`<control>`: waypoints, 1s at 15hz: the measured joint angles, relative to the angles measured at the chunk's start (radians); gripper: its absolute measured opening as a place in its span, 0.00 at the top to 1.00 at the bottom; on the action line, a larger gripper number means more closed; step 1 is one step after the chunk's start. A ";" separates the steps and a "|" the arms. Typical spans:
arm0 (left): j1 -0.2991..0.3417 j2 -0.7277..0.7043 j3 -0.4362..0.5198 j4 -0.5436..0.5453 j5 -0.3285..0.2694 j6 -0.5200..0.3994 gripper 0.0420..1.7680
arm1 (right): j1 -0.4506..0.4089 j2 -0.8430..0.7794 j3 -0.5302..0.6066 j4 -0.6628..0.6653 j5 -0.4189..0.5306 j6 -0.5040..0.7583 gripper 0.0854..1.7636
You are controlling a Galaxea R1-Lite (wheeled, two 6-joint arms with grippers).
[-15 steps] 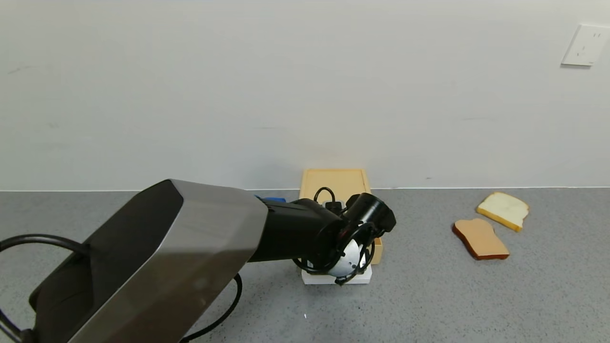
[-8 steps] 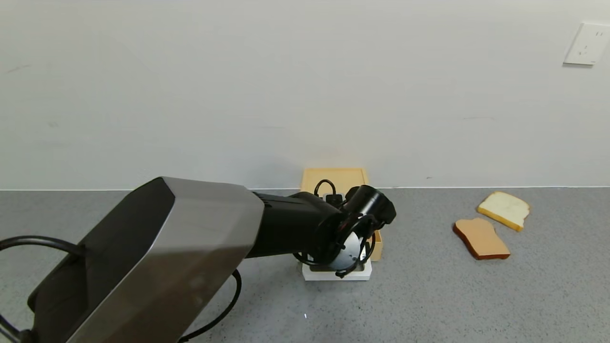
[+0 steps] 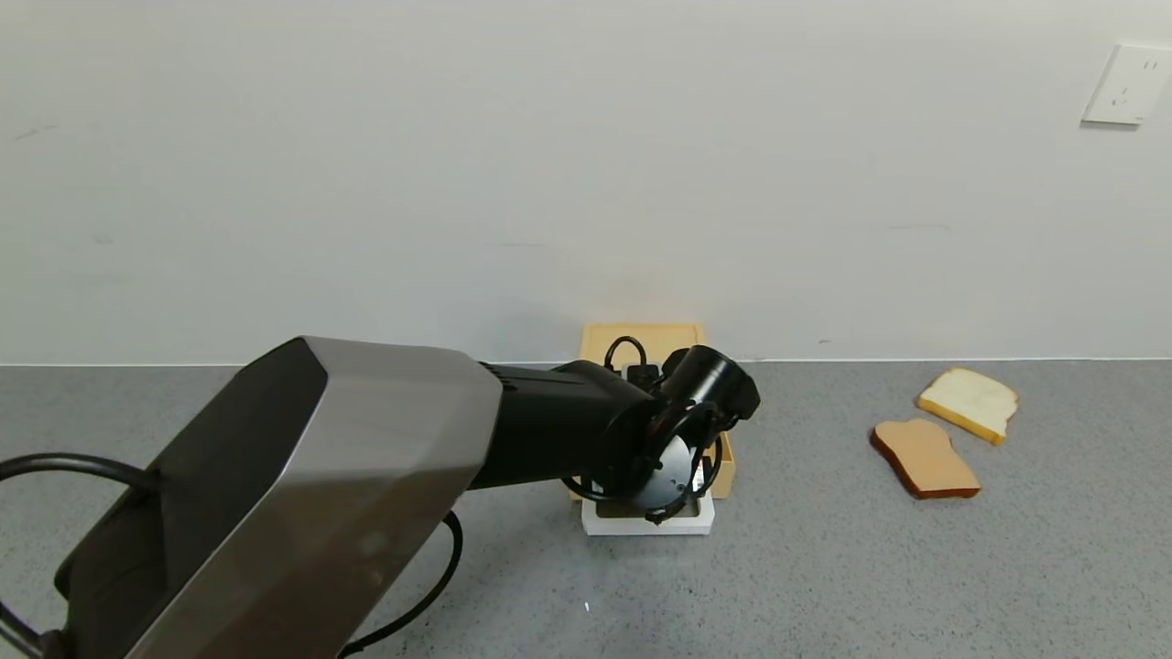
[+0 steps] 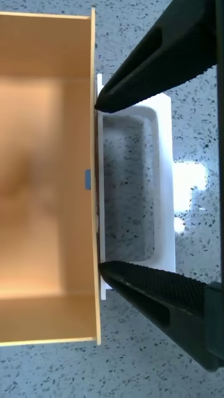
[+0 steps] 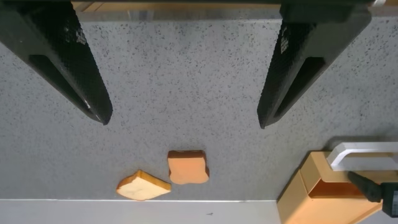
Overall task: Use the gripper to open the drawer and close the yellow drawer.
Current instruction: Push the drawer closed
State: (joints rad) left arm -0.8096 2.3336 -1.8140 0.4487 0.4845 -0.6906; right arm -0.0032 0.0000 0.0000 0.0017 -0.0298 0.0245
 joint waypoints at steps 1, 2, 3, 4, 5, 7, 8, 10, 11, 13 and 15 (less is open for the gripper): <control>0.003 0.003 -0.008 0.001 0.000 0.004 0.03 | 0.000 0.000 0.000 0.000 0.000 0.000 0.03; 0.006 0.008 -0.014 0.001 0.000 0.009 0.03 | 0.000 0.000 0.000 0.000 0.000 0.000 0.03; 0.010 0.012 -0.019 -0.001 0.000 0.016 0.03 | 0.000 0.000 0.000 0.000 0.000 0.000 0.03; 0.012 0.017 -0.026 -0.001 0.000 0.023 0.03 | 0.000 0.000 0.000 0.000 0.000 0.000 0.03; 0.016 0.023 -0.036 0.000 0.000 0.033 0.03 | 0.000 0.000 0.000 0.000 0.000 0.000 0.03; 0.025 0.032 -0.052 -0.003 0.000 0.049 0.03 | 0.000 0.000 0.000 0.000 0.000 0.000 0.03; 0.028 0.036 -0.060 -0.002 0.000 0.052 0.03 | 0.000 0.000 0.000 0.000 0.000 0.000 0.03; 0.034 0.046 -0.074 -0.003 0.000 0.060 0.03 | 0.000 0.000 0.000 0.000 0.000 0.000 0.03; 0.038 0.051 -0.080 -0.003 0.000 0.065 0.03 | 0.000 0.000 0.000 0.000 0.000 0.000 0.03; 0.042 0.057 -0.088 -0.010 0.001 0.075 0.03 | 0.000 0.000 0.000 0.000 0.000 0.000 0.03; 0.045 0.063 -0.094 -0.011 0.011 0.081 0.03 | 0.000 0.000 0.000 0.000 0.000 0.000 0.03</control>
State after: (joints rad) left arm -0.7645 2.3962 -1.9083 0.4381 0.4953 -0.6100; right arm -0.0032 0.0000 0.0000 0.0017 -0.0298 0.0245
